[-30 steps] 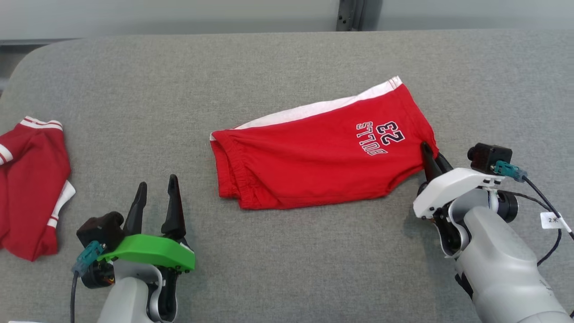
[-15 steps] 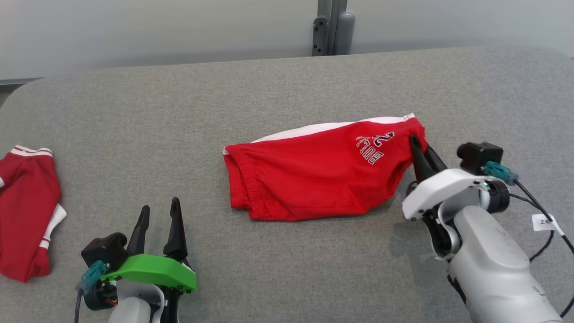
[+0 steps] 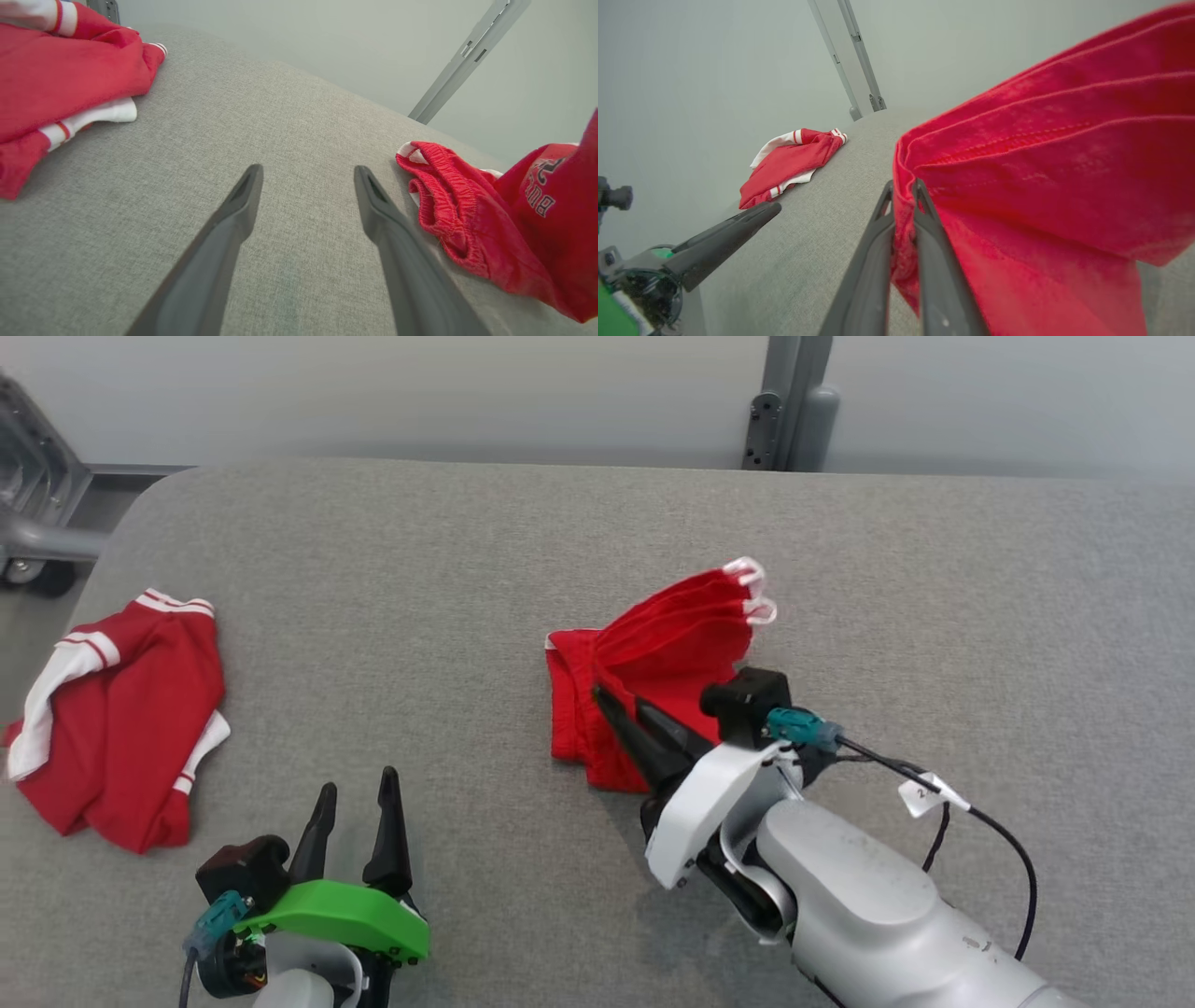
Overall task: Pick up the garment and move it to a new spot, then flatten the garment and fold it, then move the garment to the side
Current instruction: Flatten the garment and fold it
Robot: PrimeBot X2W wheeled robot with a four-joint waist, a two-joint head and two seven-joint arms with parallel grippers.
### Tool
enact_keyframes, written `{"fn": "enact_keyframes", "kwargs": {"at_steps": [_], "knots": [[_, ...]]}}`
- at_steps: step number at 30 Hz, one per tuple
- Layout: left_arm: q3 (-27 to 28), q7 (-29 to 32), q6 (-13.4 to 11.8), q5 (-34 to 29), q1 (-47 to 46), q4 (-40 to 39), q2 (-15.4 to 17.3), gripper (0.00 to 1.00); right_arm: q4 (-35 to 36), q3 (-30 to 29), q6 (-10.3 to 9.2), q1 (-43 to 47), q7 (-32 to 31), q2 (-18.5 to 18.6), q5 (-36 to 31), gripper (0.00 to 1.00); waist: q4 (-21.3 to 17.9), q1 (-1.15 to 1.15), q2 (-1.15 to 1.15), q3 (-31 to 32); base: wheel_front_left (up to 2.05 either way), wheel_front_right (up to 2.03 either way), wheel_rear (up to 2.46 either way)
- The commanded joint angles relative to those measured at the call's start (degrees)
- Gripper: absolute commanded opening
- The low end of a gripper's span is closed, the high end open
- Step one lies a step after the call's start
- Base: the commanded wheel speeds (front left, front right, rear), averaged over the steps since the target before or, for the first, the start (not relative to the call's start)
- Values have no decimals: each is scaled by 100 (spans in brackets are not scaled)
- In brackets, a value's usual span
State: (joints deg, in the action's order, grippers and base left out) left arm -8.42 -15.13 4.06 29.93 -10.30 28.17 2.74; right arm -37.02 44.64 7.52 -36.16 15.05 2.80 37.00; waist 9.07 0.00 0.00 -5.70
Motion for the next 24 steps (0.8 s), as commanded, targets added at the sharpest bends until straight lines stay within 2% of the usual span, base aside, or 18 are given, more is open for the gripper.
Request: {"fn": "enact_keyframes", "kwargs": {"at_steps": [1,2,3,9,13,24], "knots": [[-43,-2,-31,68,59,5,28,100,-126,160,-6,22,9,28,147,20,233,0,0,77,0,0,0],[-75,-2,-41,62,54,12,28,100,-195,300,-5,45,10,28,277,76,270,0,0,83,0,0,0],[-93,-2,-47,66,48,16,28,100,-237,392,-5,48,11,25,380,100,292,0,0,86,0,0,0],[-23,-2,-105,47,67,-21,29,100,-553,528,-6,-65,15,26,611,100,230,0,0,90,0,0,0],[106,-2,-110,-21,140,-75,30,100,-580,102,-5,34,17,23,381,100,61,0,0,118,0,0,0],[366,-1,-159,-477,235,-266,30,100,136,-2549,-5,1103,18,47,-1438,100,-535,0,0,181,0,0,0]]}}
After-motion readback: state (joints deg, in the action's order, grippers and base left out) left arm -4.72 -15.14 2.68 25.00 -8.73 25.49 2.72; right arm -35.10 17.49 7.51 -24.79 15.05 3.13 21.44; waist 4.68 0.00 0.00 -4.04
